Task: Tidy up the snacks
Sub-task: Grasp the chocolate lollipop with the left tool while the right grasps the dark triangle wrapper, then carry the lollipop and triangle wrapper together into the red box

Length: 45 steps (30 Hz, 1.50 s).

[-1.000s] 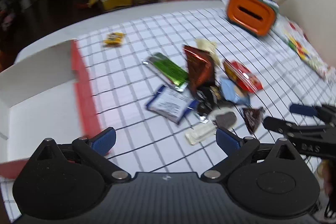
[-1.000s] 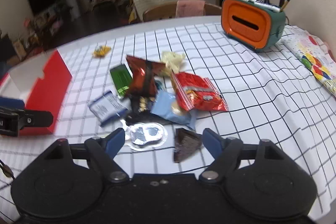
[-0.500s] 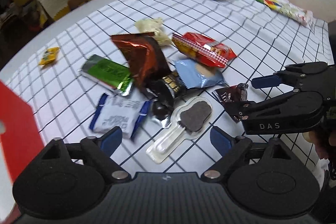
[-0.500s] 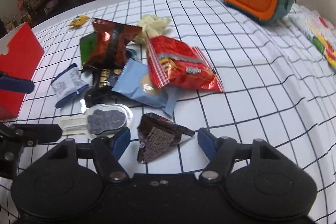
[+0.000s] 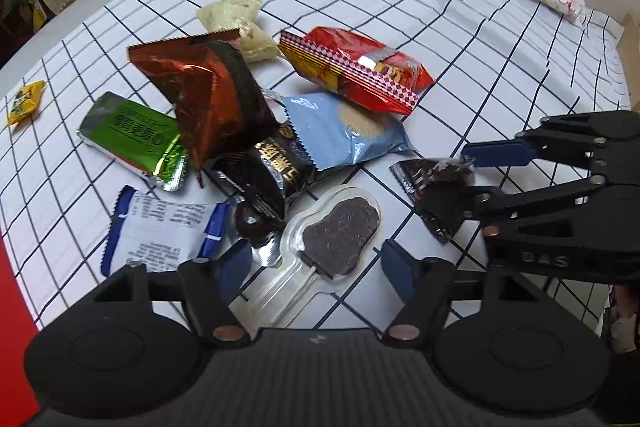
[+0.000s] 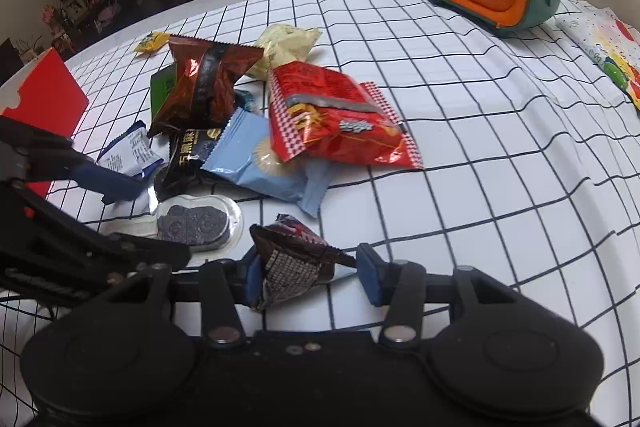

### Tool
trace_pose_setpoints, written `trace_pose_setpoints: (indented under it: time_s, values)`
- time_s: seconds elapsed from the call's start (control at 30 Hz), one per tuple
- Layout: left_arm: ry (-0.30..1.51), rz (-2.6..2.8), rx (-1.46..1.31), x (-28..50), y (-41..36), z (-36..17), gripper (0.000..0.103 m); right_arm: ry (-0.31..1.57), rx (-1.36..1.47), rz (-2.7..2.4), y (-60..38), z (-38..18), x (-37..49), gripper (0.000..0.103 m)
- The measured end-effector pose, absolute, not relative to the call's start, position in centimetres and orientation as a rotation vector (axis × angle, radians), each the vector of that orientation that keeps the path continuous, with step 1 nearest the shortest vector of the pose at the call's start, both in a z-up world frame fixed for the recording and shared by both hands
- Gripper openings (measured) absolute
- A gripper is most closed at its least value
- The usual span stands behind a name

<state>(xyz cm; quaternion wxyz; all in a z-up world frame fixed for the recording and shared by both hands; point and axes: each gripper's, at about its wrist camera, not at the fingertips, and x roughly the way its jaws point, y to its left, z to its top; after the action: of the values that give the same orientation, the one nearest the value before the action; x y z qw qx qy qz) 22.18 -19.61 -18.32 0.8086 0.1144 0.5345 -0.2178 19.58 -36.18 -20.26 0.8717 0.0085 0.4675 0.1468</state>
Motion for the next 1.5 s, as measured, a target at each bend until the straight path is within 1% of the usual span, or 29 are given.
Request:
trace_pose_setpoints:
  time_s: [0.07, 0.1, 0.13, 0.27, 0.37, 0.43, 0.87, 1.2, 1.5]
  values:
    - [1.152, -0.462, 0.254, 22.4, -20.1, -18.7, 0.063, 0.971, 0.019, 0.306, -36.6, -20.1, 19.5, 0.047]
    - [1.158, -0.457, 0.261, 22.4, -20.3, -18.9, 0.059, 0.971, 0.024, 0.304, -36.8, -20.0, 19.4, 0.046]
    - [1.161, -0.450, 0.270, 22.4, -20.5, -19.1, 0.057, 0.970, 0.028, 0.305, -37.0, -19.9, 19.3, 0.046]
    - [1.155, -0.428, 0.284, 22.2, -21.0, -19.1, 0.057, 0.967, 0.037, 0.308, -37.6, -19.7, 19.0, 0.046]
    - [1.152, -0.411, 0.270, 22.2, -21.0, -19.0, 0.049, 0.962, 0.042, 0.314, -37.7, -19.5, 18.8, 0.046]
    - [1.153, -0.400, 0.254, 22.1, -20.9, -18.9, 0.047, 0.960, 0.043, 0.317, -37.7, -19.4, 18.7, 0.046]
    - [1.155, -0.295, 0.077, 19.2, -17.8, -17.6, 0.046, 0.933, 0.059, 0.363, -38.0, -17.1, 17.2, 0.046]
    - [1.061, -0.159, -0.041, 16.3, -13.7, -12.9, 0.046, 0.870, 0.015, 0.465, -35.7, -13.4, 16.4, 0.046]
    - [0.963, -0.062, -0.103, 13.6, -8.2, -8.3, 0.046, 0.781, -0.070, 0.586, -29.4, -9.1, 16.0, 0.046]
